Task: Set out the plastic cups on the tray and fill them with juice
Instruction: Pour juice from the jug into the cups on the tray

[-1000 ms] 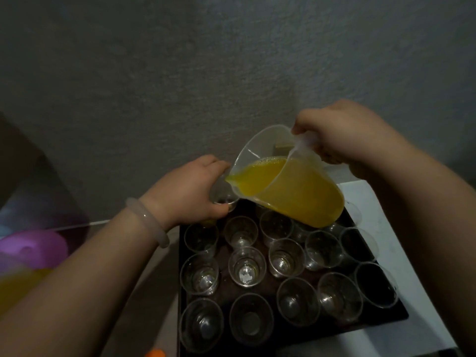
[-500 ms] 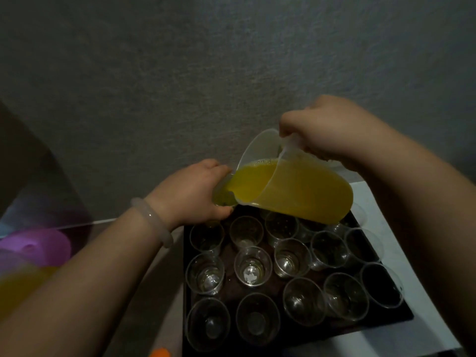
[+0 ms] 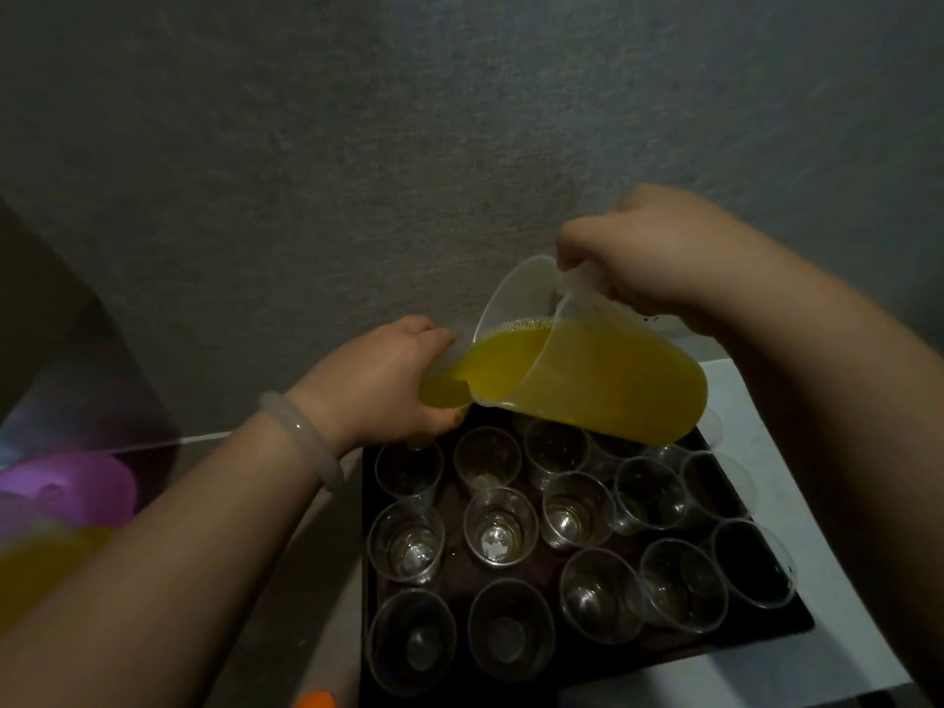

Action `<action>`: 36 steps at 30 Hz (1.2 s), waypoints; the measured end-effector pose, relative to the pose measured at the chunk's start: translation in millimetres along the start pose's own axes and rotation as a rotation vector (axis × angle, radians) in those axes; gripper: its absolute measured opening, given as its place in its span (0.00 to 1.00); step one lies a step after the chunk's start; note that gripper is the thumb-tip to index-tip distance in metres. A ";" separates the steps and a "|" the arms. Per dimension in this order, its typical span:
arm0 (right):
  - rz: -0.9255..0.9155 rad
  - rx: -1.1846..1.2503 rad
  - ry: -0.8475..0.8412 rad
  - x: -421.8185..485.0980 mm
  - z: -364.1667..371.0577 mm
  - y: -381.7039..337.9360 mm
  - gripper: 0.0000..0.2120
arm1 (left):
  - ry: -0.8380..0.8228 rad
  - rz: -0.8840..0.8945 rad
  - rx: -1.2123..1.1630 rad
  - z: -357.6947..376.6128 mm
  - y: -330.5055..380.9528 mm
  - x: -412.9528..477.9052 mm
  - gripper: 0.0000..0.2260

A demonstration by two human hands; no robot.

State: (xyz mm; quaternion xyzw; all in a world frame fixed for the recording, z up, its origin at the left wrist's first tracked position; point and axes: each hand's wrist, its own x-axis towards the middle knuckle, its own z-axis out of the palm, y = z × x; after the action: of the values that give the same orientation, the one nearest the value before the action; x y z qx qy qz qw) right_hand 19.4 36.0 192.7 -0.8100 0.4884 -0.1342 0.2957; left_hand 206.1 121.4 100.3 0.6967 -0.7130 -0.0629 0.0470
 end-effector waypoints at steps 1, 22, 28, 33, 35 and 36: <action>0.004 0.014 0.014 0.2 1.0 1.4 0.17 | 0.004 0.001 -0.004 0.1 0.1 0.1 0.35; 0.051 0.062 0.007 -3.1 -1.1 2.1 0.16 | 0.038 0.001 -0.033 0.7 0.5 0.1 0.35; 0.068 0.160 0.028 -3.5 0.3 10.1 0.14 | 0.051 -0.003 -0.036 1.0 0.4 1.7 0.34; 0.041 0.190 0.036 -2.8 -0.4 15.1 0.15 | 0.057 -0.006 -0.041 0.6 -0.1 4.3 0.34; 0.040 0.227 0.039 -2.5 -1.8 21.2 0.17 | 0.062 -0.008 -0.037 0.2 -0.6 6.1 0.35; 0.052 0.254 0.044 -2.9 -3.1 25.5 0.18 | 0.063 -0.007 -0.033 0.0 -0.6 7.1 0.35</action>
State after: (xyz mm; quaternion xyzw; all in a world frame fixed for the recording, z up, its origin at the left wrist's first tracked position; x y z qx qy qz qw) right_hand -1.7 28.5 179.8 -0.7498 0.4947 -0.2049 0.3886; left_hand 206.5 114.2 100.1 0.6999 -0.7077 -0.0528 0.0809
